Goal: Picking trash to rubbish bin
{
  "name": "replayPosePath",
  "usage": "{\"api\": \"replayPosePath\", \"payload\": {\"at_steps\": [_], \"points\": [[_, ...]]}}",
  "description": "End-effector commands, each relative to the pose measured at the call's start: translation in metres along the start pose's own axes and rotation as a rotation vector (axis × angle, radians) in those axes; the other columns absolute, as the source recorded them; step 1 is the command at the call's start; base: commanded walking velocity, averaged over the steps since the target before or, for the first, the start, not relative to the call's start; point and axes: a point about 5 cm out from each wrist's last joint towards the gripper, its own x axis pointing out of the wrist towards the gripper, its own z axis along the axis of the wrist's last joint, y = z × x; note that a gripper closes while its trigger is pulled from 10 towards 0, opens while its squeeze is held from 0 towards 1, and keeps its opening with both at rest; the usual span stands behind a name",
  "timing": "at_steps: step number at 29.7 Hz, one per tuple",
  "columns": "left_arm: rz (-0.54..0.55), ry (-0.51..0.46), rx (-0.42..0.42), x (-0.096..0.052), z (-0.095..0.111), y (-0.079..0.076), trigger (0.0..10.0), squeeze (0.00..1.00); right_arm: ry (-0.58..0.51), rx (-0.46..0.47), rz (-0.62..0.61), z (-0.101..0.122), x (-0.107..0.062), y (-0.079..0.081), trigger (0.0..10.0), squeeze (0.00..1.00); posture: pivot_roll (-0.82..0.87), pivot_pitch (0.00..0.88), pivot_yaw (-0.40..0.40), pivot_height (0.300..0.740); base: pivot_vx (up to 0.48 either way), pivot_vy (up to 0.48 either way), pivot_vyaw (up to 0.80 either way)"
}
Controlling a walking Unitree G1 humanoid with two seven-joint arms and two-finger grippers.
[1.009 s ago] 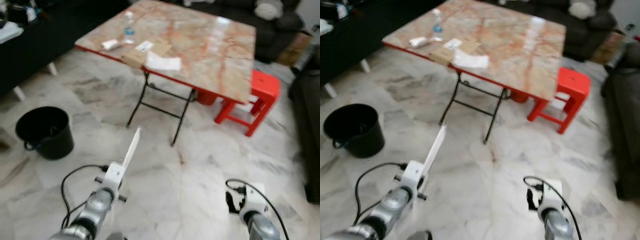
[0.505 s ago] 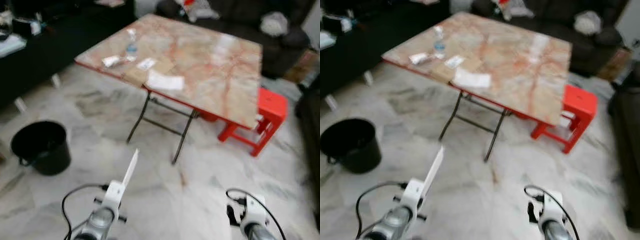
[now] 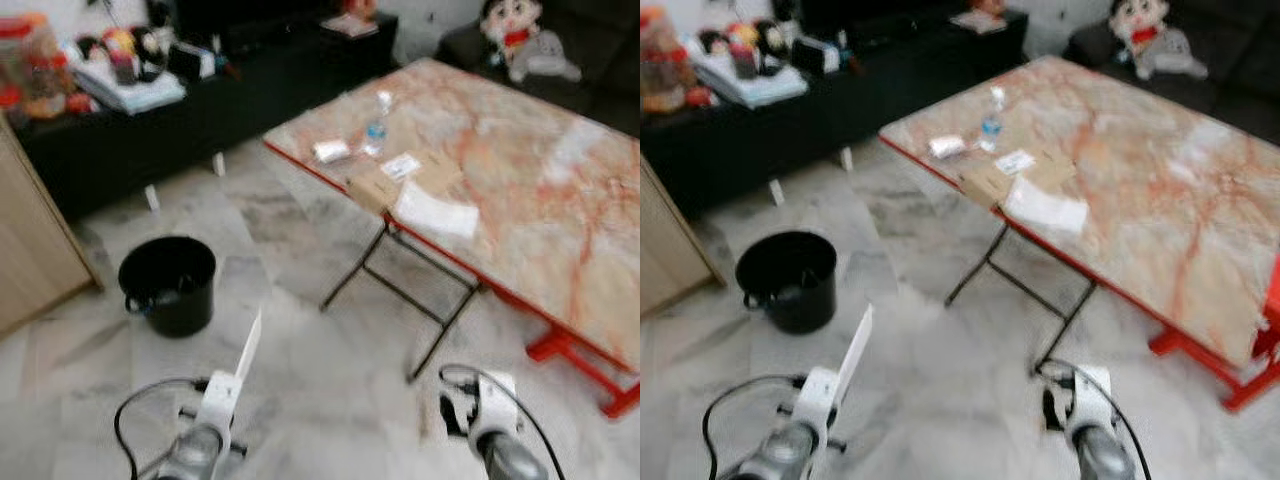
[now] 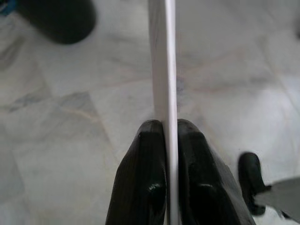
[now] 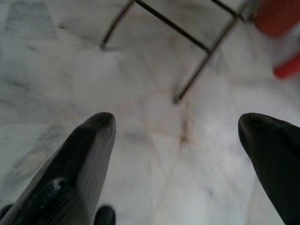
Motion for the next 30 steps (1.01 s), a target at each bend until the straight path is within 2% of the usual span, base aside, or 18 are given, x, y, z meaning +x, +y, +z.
{"api": "replayPosePath", "payload": {"at_steps": [1,11,18,21,27,30], "points": [[0.021,0.03,-0.013,-0.002,-0.008,0.006,10.0,0.0,-0.014,-0.014,0.032,0.005,0.002,0.009,10.0,0.0,0.06,0.117,-0.16,0.74,0.379,0.0,0.8],[0.025,0.025,-0.017,-0.002,-0.007,0.006,10.0,0.0,-0.02,-0.007,0.041,0.006,0.003,0.01,10.0,0.0,0.07,0.135,-0.162,0.74,0.376,0.0,0.8],[0.029,0.026,-0.017,-0.002,-0.007,0.007,10.0,0.0,-0.039,-0.003,0.052,0.012,0.004,0.01,10.0,0.0,0.07,0.142,-0.162,0.74,0.377,0.0,0.53],[0.031,0.022,-0.018,-0.001,-0.006,0.007,10.0,0.0,-0.047,0.026,0.067,0.015,0.005,0.012,10.0,0.0,0.07,0.143,-0.161,0.74,0.371,0.0,0.0],[0.039,0.015,-0.021,-0.001,-0.004,0.009,10.0,0.0,-0.073,-0.018,0.109,0.025,0.008,0.018,10.0,0.0,0.06,0.148,-0.16,0.74,0.372,0.0,0.0],[0.039,0.012,-0.021,-0.001,-0.003,0.009,10.0,0.0,-0.092,-0.005,0.122,0.03,0.009,0.02,10.0,0.0,0.06,0.15,-0.16,0.74,0.372,0.0,0.0]]}}
